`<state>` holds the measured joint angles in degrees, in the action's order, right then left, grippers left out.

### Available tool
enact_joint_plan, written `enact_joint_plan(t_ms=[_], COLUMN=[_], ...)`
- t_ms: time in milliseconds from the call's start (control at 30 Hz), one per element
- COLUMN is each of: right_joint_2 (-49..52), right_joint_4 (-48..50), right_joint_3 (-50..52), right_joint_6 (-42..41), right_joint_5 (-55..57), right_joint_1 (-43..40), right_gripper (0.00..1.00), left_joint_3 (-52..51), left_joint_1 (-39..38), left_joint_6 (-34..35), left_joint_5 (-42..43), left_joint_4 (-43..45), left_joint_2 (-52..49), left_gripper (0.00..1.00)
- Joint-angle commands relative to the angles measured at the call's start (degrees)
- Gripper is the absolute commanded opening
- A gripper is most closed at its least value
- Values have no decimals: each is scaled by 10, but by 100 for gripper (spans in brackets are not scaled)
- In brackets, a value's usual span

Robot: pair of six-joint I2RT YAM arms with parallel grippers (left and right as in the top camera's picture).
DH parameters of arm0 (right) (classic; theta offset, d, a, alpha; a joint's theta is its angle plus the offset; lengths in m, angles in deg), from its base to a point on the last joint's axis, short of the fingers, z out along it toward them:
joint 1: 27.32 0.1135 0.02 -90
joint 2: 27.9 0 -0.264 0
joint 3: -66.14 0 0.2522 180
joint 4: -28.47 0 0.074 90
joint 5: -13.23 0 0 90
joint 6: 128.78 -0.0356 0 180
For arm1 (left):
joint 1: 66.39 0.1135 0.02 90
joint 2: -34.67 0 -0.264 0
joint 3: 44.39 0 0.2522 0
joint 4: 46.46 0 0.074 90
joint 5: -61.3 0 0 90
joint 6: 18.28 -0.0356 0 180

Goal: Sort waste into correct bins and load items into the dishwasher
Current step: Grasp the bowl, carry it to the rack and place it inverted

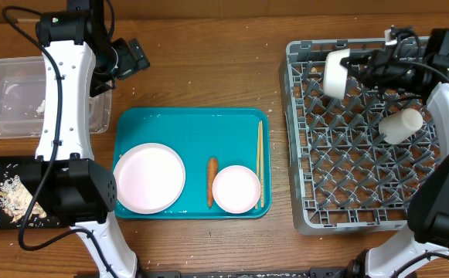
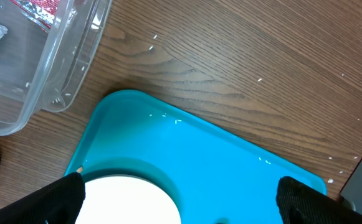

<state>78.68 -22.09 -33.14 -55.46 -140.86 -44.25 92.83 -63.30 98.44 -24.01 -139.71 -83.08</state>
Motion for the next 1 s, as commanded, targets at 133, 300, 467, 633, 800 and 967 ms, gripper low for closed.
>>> enact_joint_plan(t_ms=[133,300,467,633,800,967], right_joint_2=[20,58,87,87,87,87], right_joint_4=[80,124,156,159,138,117], right_joint_3=[1,1,1,1,1,1], right_joint_6=[-68,-116,-119,-121,-121,-119], right_joint_5=[-5,-16,-72,-71,-39,3], right_joint_1=[-16,-16,-15,-16,-22,-27], right_gripper=[9,9,4,4,4,8], left_joint_3=[0,0,0,0,0,0], left_joint_1=[-1,-1,-1,-1,-1,-1], left_joint_6=[5,5,5,5,5,5], left_joint_5=[2,2,2,2,2,2], left_joint_4=[0,0,0,0,0,0], left_joint_2=[9,9,9,9,9,9], left_gripper=[100,100,100,100,100,100])
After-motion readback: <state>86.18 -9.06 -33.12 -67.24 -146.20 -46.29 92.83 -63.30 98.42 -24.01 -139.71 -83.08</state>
